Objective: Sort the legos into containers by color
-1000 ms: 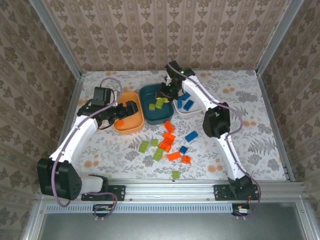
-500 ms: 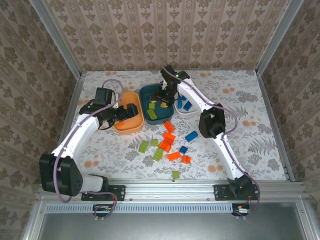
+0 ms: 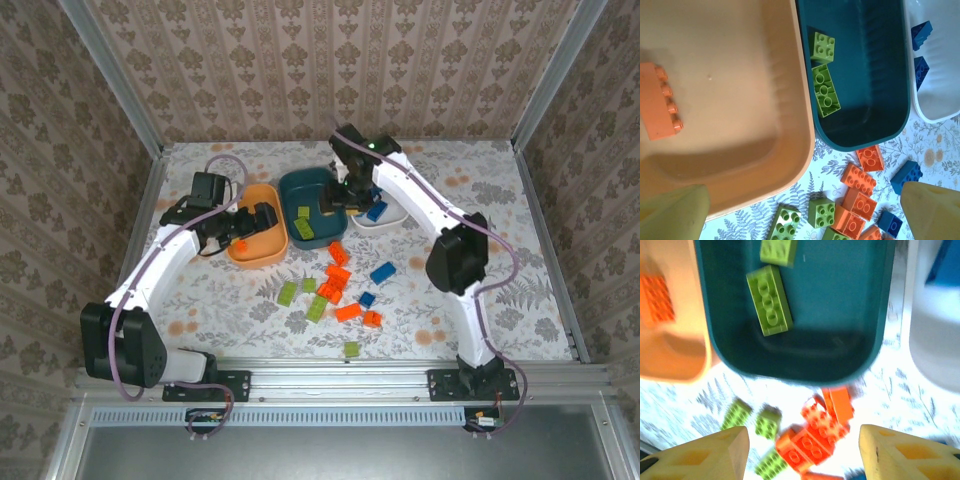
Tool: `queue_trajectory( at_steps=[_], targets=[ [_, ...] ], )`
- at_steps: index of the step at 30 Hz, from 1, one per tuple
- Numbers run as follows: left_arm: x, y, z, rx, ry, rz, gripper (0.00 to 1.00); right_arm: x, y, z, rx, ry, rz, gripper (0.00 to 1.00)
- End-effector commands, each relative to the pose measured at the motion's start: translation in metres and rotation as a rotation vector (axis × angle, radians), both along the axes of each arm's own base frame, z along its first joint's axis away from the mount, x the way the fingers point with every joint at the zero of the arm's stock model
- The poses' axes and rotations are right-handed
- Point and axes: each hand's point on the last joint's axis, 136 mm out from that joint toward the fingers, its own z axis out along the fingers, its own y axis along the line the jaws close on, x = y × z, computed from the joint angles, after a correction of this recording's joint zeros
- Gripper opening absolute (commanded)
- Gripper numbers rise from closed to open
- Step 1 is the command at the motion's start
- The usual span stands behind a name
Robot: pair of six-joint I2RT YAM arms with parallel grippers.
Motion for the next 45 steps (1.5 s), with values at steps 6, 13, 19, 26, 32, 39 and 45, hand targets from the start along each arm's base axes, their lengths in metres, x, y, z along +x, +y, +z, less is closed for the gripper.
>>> queue_trajectory(
  at_steps=[6, 13, 19, 26, 32, 39, 45],
  targets=[
    [0.000, -0.013, 0.007, -0.002, -0.015, -0.021, 1.00, -0.033, 0.008, -0.059, -0.070, -0.025, 0.099, 0.58],
    [-0.011, -0.010, 0.011, 0.020, -0.018, -0.015, 1.00, -0.034, 0.016, -0.101, -0.147, -0.029, 0.157, 0.57],
    [-0.019, -0.003, 0.012, 0.033, -0.020, 0.002, 1.00, -0.027, 0.006, -0.123, -0.224, -0.025, 0.146, 0.57],
    [-0.019, 0.000, 0.012, 0.033, -0.021, 0.014, 1.00, -0.026, -0.010, -0.139, -0.322, -0.012, 0.137, 0.56],
    [-0.014, -0.002, 0.012, 0.029, -0.014, 0.008, 1.00, -0.028, -0.015, -0.146, -0.345, -0.003, 0.141, 0.48],
    [-0.009, -0.007, 0.009, 0.016, -0.006, -0.001, 1.00, -0.030, -0.021, -0.132, -0.358, -0.023, 0.133, 0.31],
    [-0.007, -0.008, 0.009, 0.013, -0.008, -0.004, 1.00, -0.048, -0.024, -0.089, -0.295, -0.017, 0.138, 0.31]
  ],
)
